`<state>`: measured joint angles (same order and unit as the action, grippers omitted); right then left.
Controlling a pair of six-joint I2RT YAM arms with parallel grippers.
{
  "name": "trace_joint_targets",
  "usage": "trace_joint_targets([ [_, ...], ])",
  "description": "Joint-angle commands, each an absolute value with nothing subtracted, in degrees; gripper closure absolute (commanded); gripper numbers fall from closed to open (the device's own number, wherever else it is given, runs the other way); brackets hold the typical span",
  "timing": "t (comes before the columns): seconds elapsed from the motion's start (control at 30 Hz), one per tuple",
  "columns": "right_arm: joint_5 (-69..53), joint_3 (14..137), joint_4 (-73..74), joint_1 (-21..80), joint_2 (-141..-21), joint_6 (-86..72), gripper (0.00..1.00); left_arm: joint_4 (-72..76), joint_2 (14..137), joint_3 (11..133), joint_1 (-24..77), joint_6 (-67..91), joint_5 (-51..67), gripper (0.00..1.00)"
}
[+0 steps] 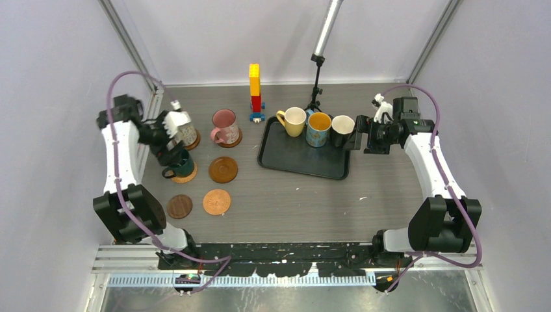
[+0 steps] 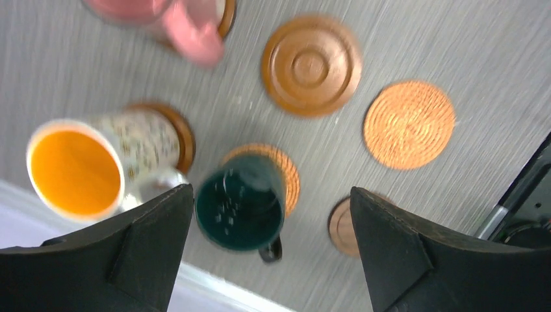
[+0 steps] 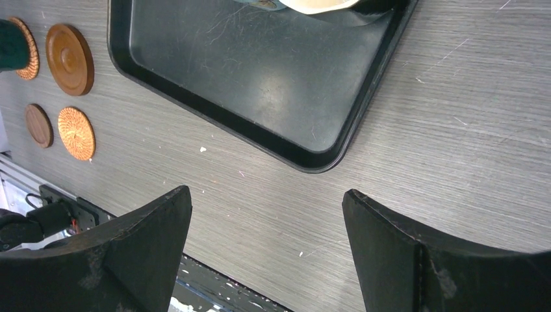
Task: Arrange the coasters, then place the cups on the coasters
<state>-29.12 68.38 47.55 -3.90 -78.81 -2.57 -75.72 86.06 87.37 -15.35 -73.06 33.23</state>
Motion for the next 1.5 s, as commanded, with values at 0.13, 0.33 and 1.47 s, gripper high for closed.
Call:
trace_joint_targets([
  [0.13,-30.1,69.8,45.4,-3.6,-78.6,-2.0,0.10,-65.4,90.9,96.0,7.3,-51.1,32.8,0.12],
  [0.33,-29.9,69.1,45.1,-3.6,-77.8,-1.7,0.10,-54.8,102.0,103.9,21.3,-40.9,31.0,0.14],
  [1.47,-28.5,66.5,46.7,-3.7,-73.8,1.7,0.10,-49.9,140.7,138.4,26.9,-54.5,28.0,0.26],
])
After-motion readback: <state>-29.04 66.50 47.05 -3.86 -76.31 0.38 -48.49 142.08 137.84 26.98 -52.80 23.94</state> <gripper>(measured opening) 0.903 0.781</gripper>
